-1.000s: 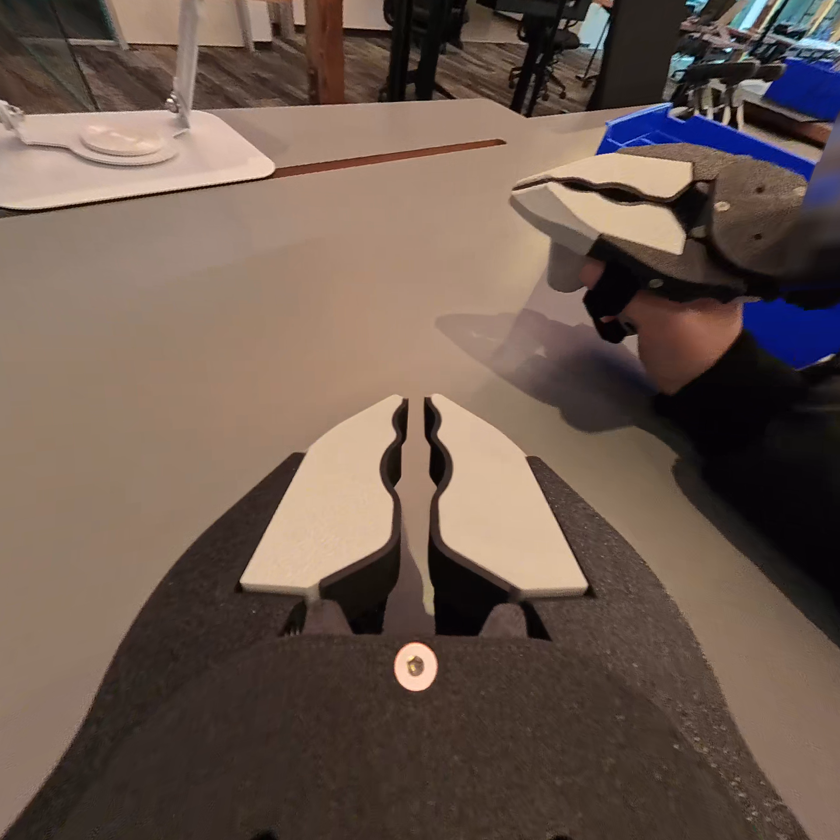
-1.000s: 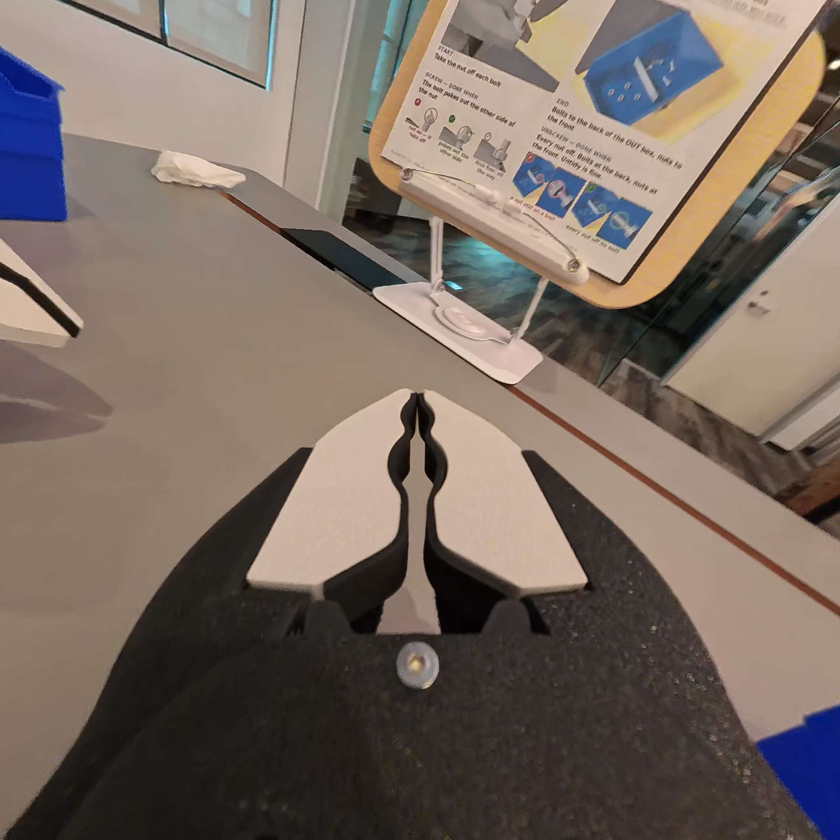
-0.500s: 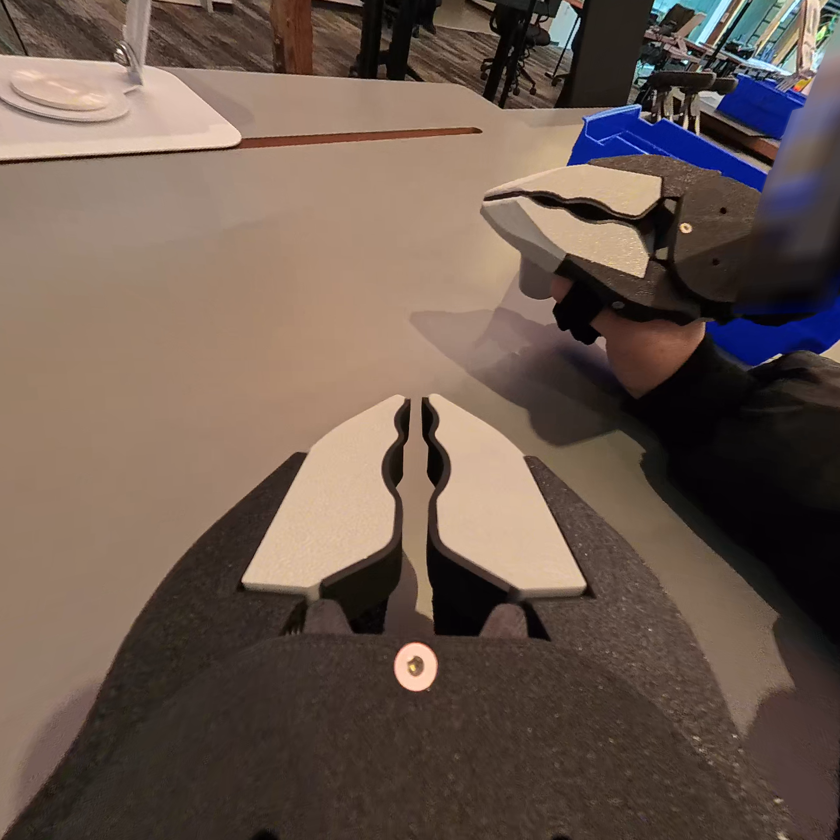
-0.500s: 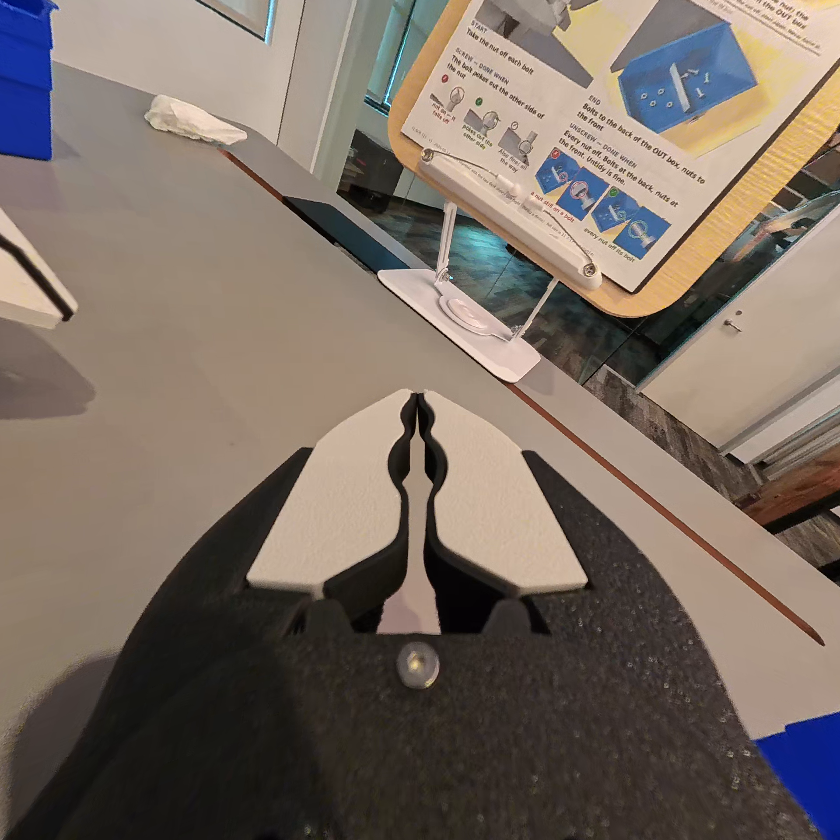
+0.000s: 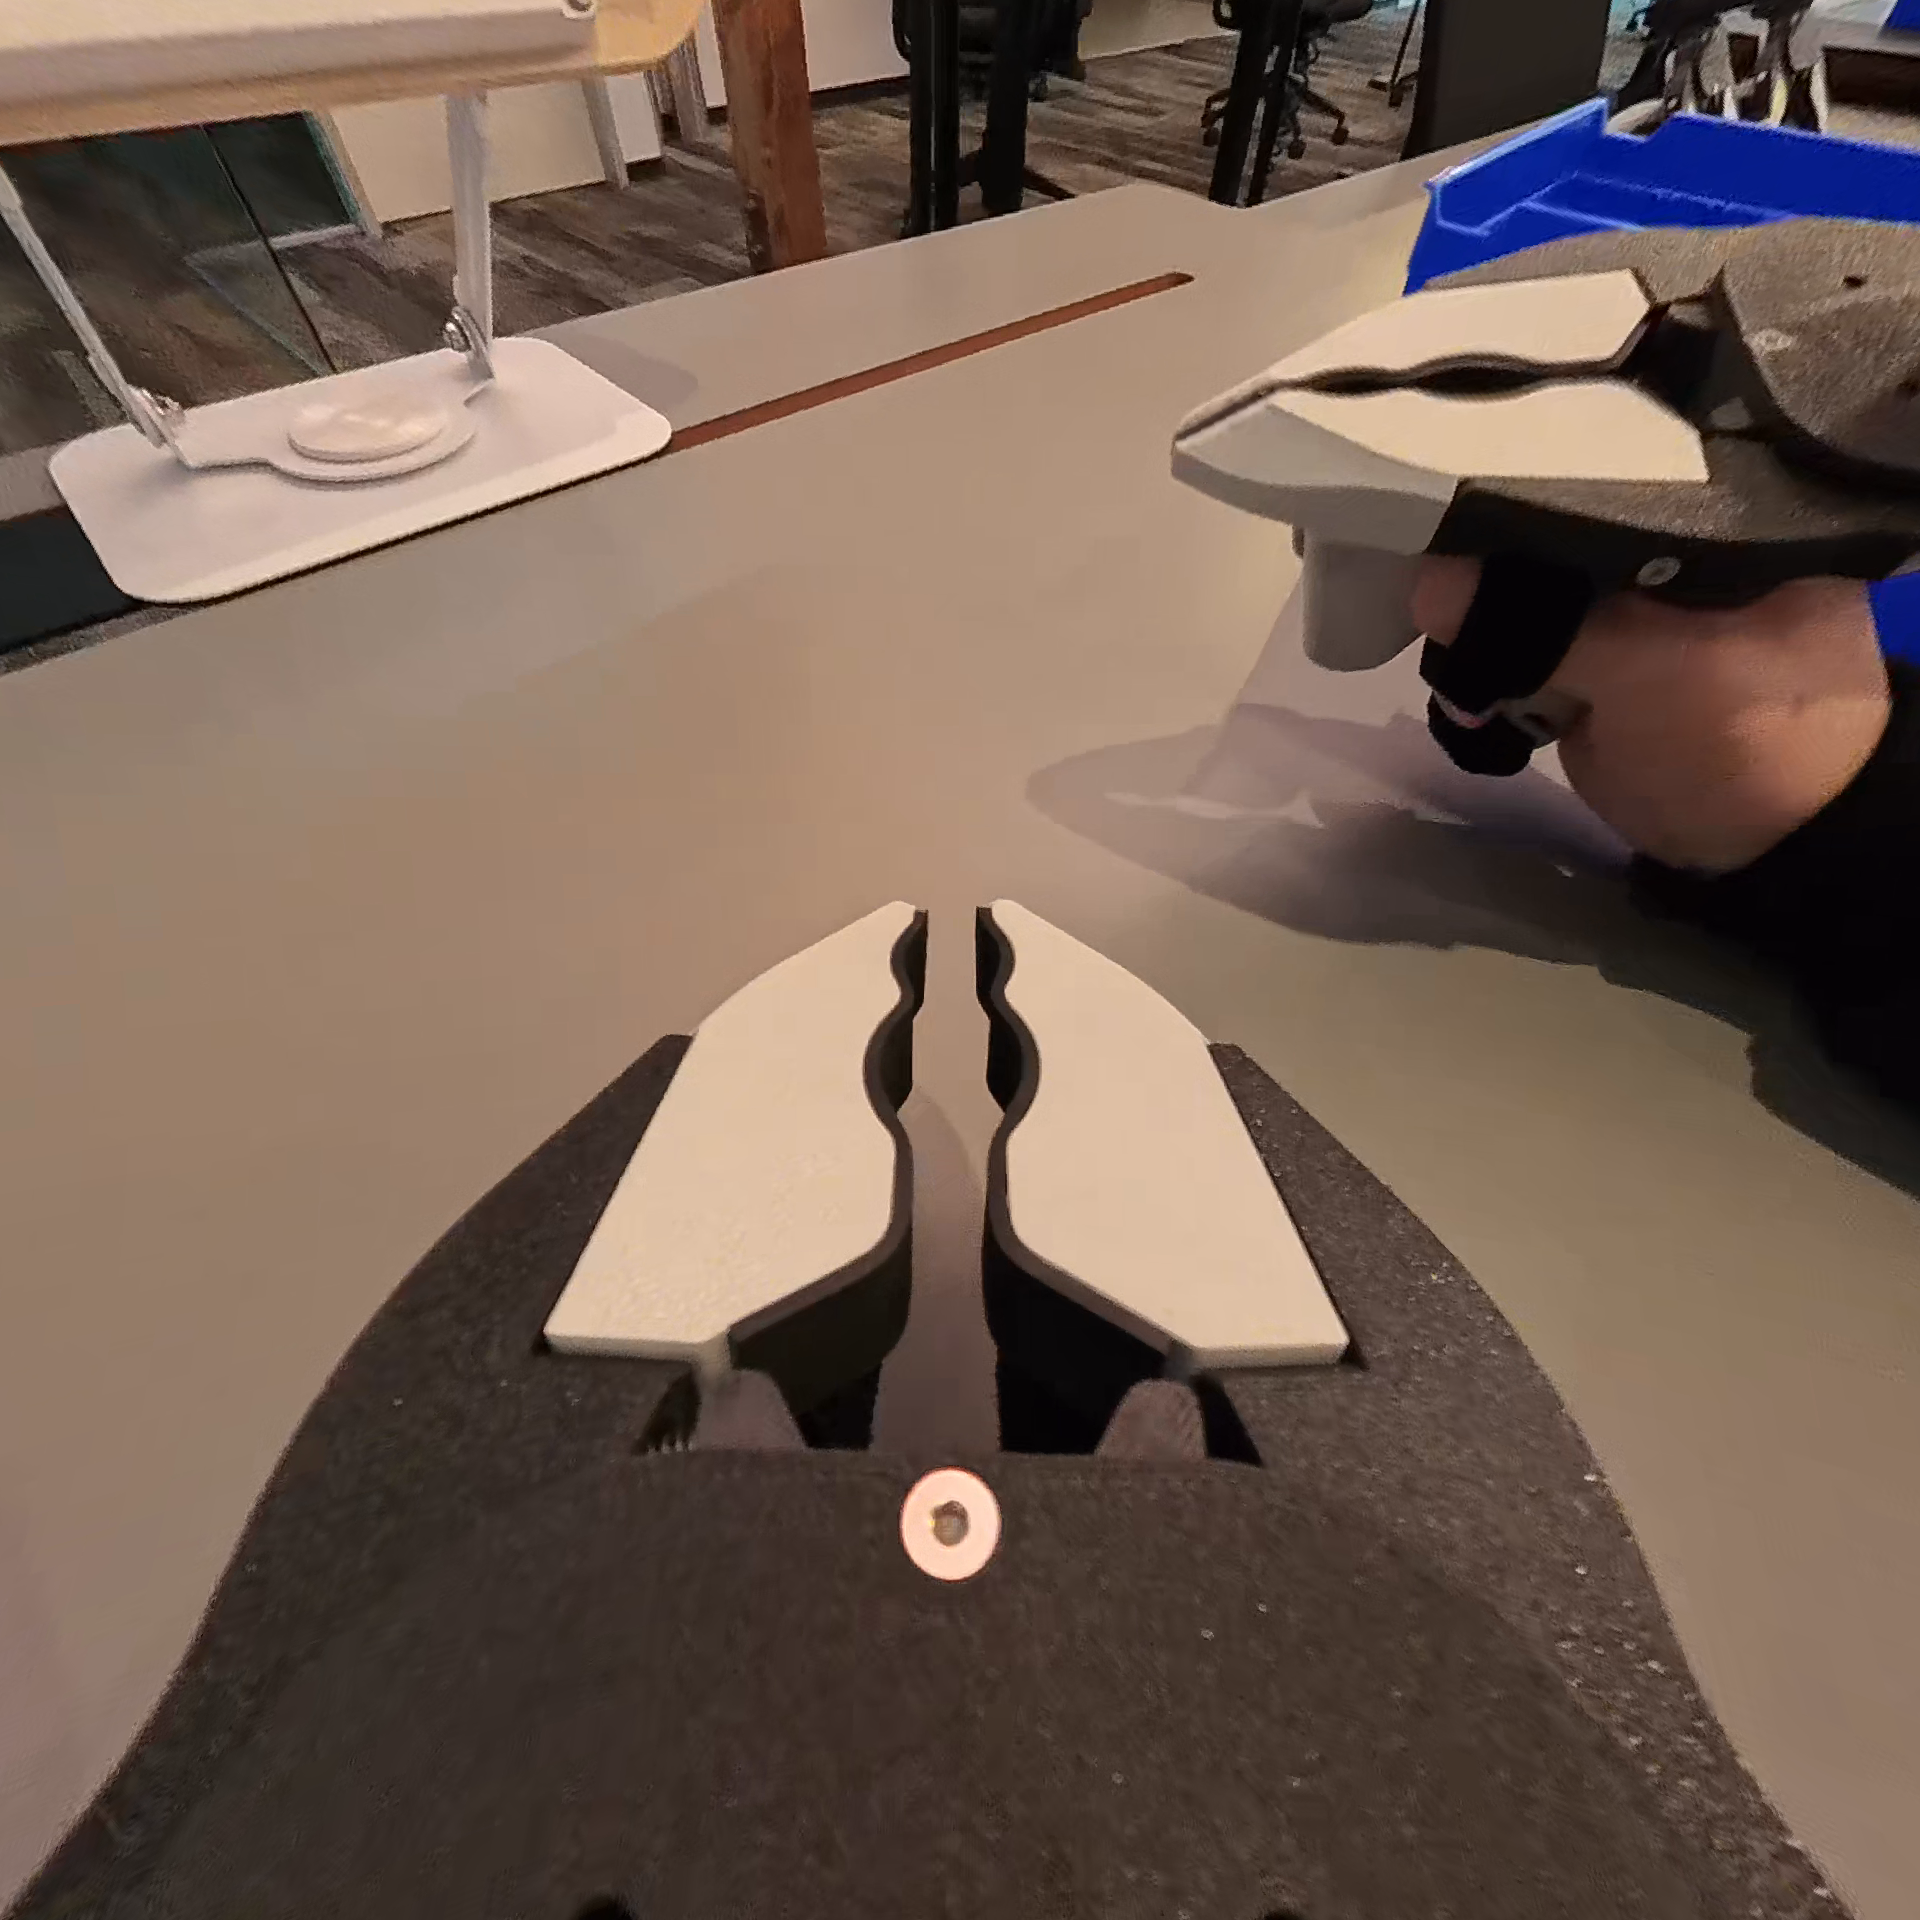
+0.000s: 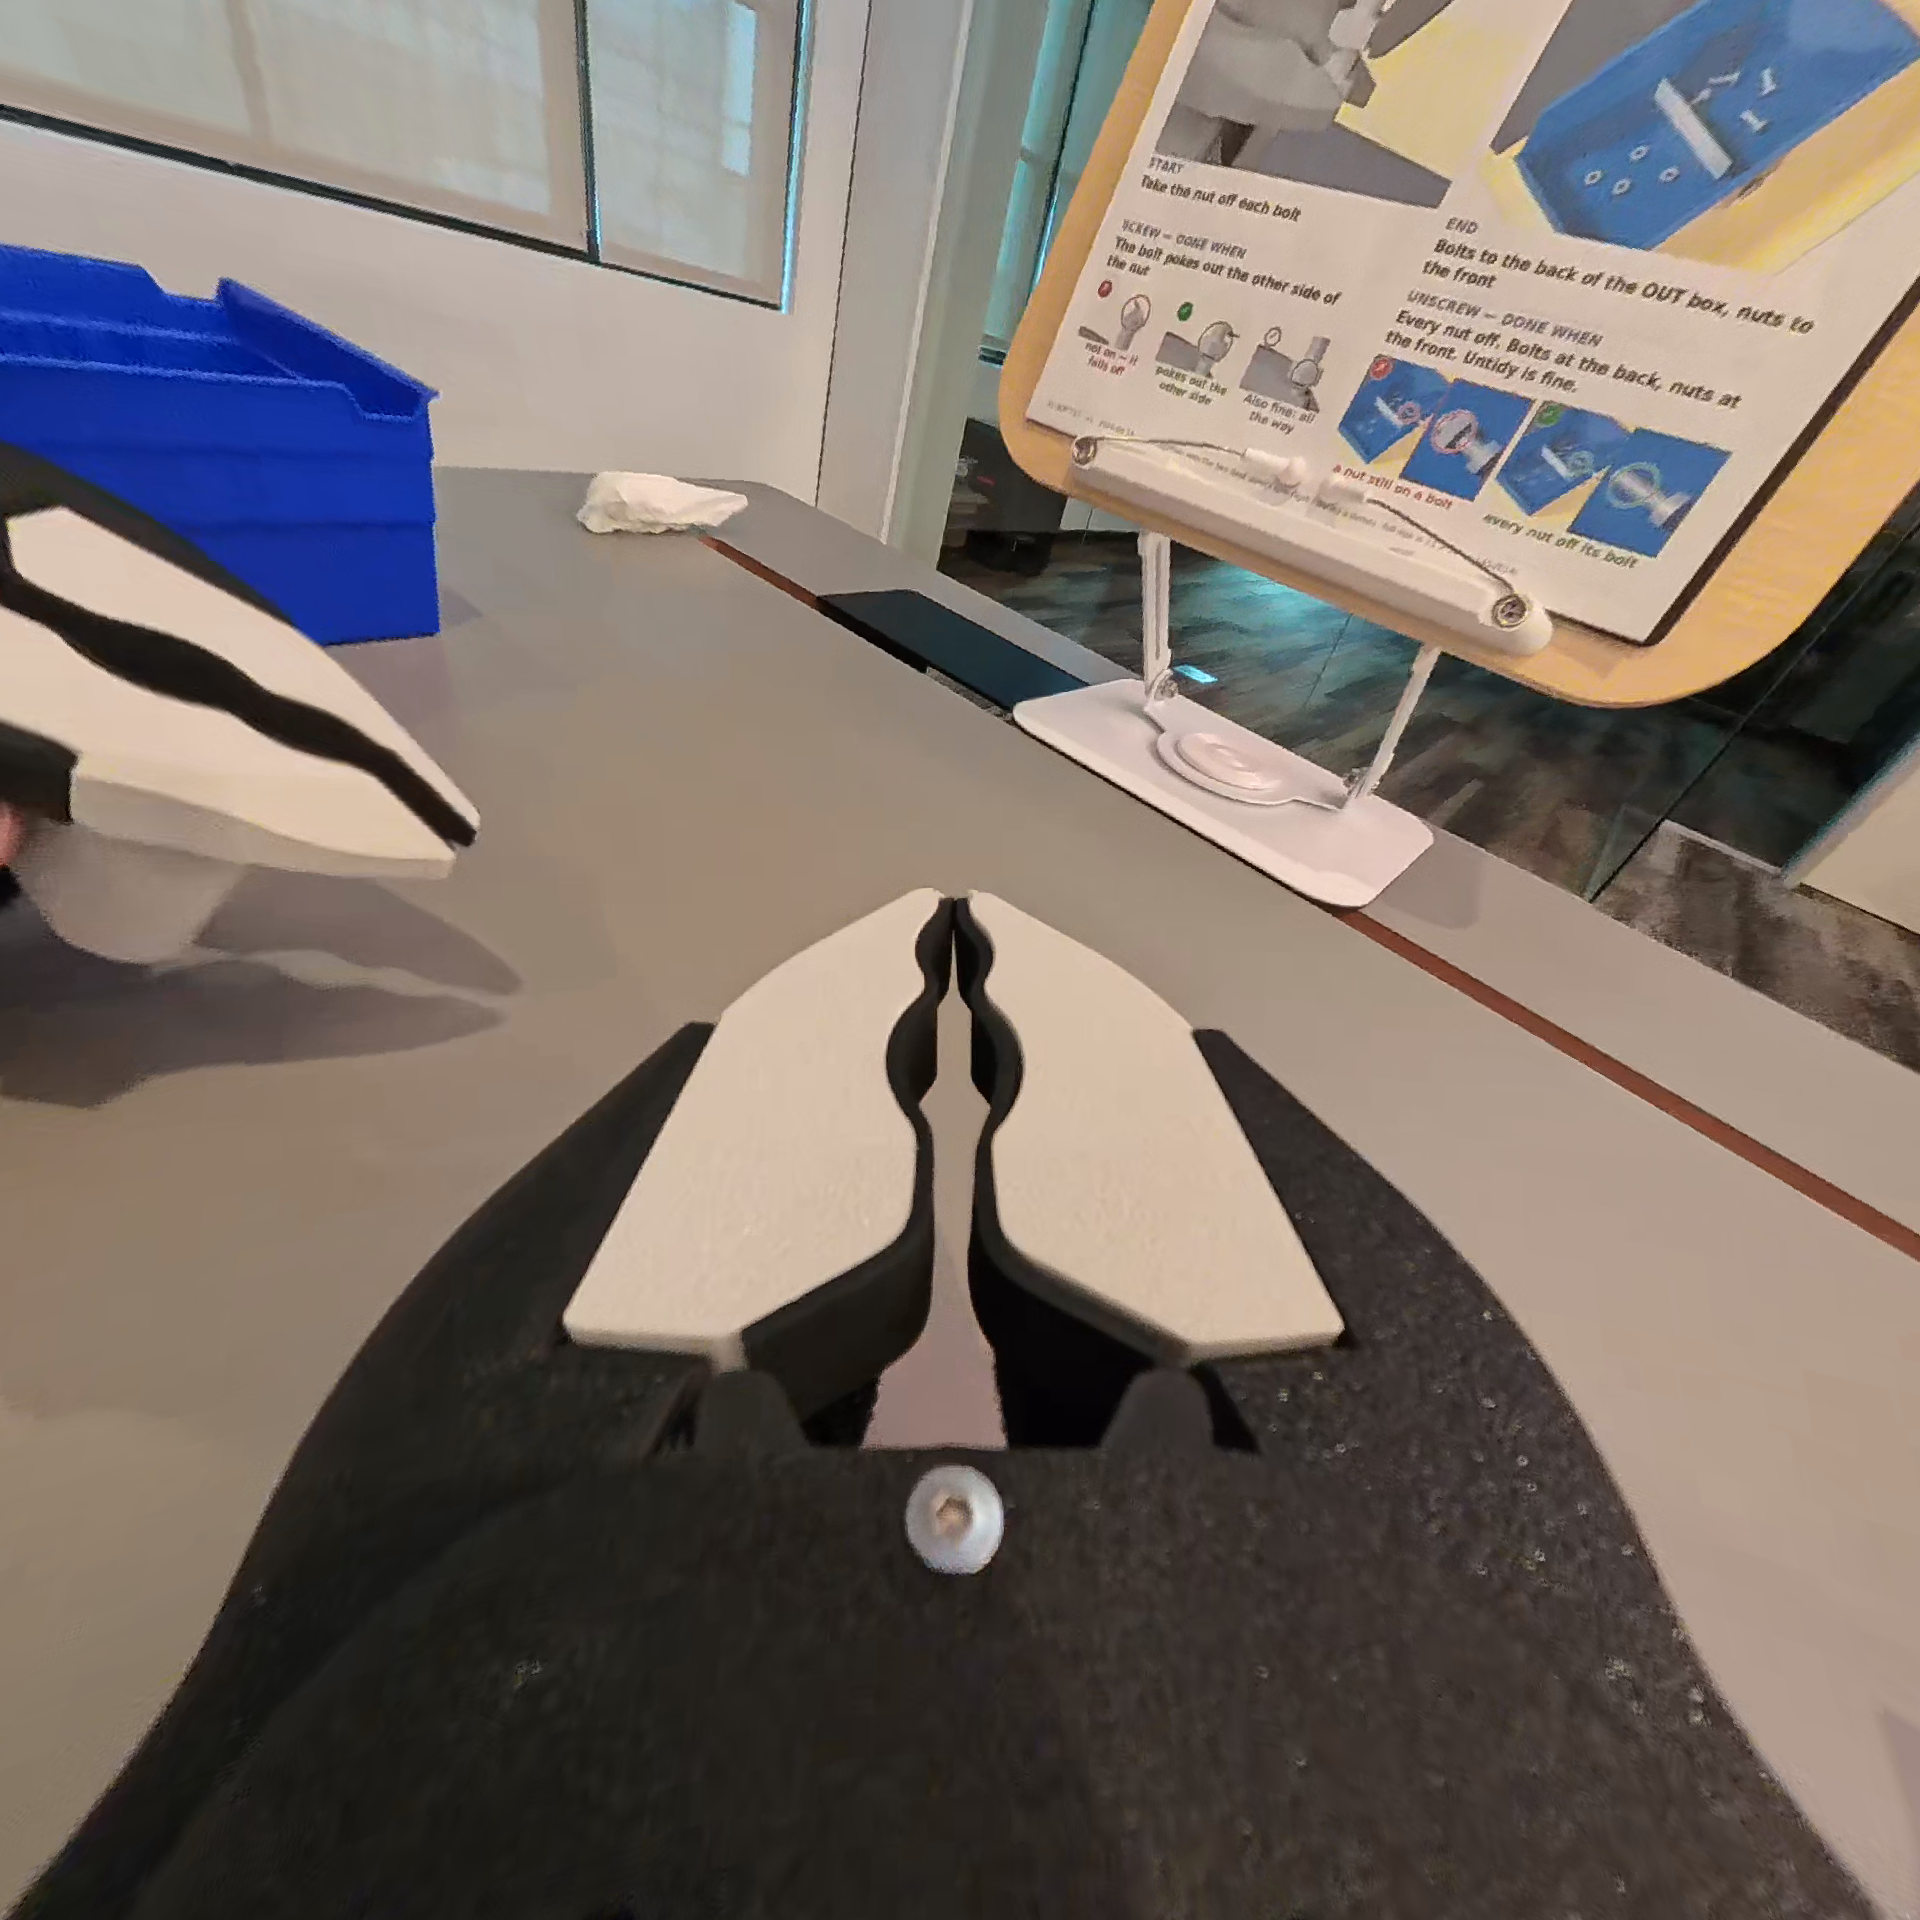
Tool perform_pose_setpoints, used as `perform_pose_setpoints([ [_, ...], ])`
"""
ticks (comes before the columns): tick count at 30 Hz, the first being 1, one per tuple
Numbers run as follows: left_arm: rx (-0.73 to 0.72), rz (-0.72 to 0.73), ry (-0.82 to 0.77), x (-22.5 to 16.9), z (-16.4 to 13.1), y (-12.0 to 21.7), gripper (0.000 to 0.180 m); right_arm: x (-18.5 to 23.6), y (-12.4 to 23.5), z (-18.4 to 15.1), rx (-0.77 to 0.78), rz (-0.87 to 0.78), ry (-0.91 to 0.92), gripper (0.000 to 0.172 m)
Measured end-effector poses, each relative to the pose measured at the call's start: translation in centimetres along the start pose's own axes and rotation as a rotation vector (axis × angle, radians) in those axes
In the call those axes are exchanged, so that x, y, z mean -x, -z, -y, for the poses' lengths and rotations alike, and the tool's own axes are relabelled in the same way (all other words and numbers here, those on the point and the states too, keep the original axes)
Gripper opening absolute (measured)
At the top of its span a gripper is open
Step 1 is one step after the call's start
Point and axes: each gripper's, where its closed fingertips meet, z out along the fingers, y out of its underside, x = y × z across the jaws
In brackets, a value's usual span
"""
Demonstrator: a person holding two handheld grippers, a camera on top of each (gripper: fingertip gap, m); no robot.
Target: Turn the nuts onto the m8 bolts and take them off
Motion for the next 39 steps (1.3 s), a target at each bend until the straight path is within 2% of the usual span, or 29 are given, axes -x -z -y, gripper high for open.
perform_pose_setpoints([
  [4,-0.007,0.007,-0.049,-0.2,0.0,-0.2,0.01,0.6,0.1,0.1,0.058,0.031,-0.025,0.0],
  [9,-0.073,0.02,-0.024,0.2,1.0,0.4,0.011,1.1,2.4,2.7,0.114,0.114,-0.185,0.001],
  [14,-0.106,0.1,0.022,1.5,1.7,1.8,0.012,-2.0,9.1,5.0,0.222,0.074,-0.121,0.013],
  [18,-0.119,0.163,0.018,1.8,2.0,3.2,0.013,-8.9,17.1,5.5,0.352,-0.063,-0.027,0.02],
  [21,-0.102,0.177,0.015,1.2,1.4,4.0,0.013,-17.0,24.1,2.9,0.554,-0.214,-0.014,0.03],
  [23,-0.073,0.181,0.007,0.7,0.9,4.5,0.014,-21.9,28.4,0.5,0.662,-0.273,-0.101,0.03],
  [27,-0.057,0.234,-0.02,0.6,1.0,6.3,0.015,-27.8,33.7,-4.5,0.796,-0.31,-0.283,0.03],
  [33,0.001,0.347,-0.015,1.6,1.6,10.6,0.015,-28.3,34.2,-9.7,0.94,-0.222,-0.427,0.037],
  [39,0.024,0.493,0.022,3.7,1.9,16.7,0.021,-28.0,34.2,-13.2,1.141,-0.202,-0.423,0.042],
])
